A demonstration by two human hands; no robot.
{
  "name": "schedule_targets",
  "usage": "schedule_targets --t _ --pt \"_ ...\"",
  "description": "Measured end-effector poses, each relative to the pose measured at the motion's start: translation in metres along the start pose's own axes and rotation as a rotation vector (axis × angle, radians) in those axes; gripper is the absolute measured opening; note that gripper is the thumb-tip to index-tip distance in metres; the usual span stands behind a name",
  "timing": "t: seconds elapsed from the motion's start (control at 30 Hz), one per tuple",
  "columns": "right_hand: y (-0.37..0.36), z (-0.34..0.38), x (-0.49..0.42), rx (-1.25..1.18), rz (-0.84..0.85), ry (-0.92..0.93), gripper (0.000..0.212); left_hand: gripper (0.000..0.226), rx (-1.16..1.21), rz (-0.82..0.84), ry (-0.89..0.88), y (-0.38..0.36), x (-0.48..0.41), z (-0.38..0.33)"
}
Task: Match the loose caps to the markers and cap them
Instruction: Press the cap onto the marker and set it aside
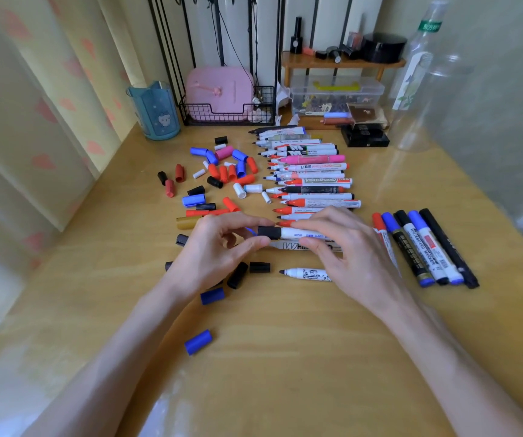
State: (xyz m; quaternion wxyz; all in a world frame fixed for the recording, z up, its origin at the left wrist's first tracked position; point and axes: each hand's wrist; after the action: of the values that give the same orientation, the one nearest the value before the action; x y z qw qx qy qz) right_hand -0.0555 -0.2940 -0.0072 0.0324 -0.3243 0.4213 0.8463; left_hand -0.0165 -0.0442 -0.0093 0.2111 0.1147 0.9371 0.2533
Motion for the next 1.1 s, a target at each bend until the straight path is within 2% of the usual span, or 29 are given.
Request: schedule_targets --t 0.37,0.53,0.63,0.73,0.93,1.03,1.1 --pt "-0.004 0.0 0.001 -0.016 -0.009 0.019 0.025 0.018 -0.024 0.006 -0.018 0.0 0.001 -0.006" --pt "0.001 -0.005 0.0 0.066 -0.079 -0.036 0.022 0.016 -0.178 -0.151 0.027 0.008 -0.004 0.009" --pt "0.003 -0.006 0.0 0.08 -0.083 -0.06 0.022 0.019 -0.313 -0.185 0.052 0.008 -0.007 0.019" --pt "0.001 -0.002 0.002 0.102 -0.069 -0.061 0.022 0.021 -0.419 -0.168 0.059 0.004 -0.01 0.029" --pt "0.002 -0.004 0.0 0.093 -0.059 -0.07 0.023 0.027 -0.418 -0.161 0.095 0.016 -0.005 0.026" --pt "0.003 -0.004 0.001 0.086 -0.051 -0.076 0.023 0.015 -0.375 -0.103 0.108 0.041 0.004 0.009" --pt "0.003 -0.004 0.001 0.085 -0.049 -0.077 0.024 0.003 -0.308 0.003 0.101 0.059 0.018 -0.004"
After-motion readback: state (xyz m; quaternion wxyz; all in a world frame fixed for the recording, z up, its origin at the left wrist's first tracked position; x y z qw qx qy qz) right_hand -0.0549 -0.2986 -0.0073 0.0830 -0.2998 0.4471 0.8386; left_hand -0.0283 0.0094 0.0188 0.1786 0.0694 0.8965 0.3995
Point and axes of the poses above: each hand's wrist, its own x-axis away from the middle knuckle, its own y-axis out of the back of the hand, z = x × y, and after that the axes turned 4 degrees about -z, right-handed
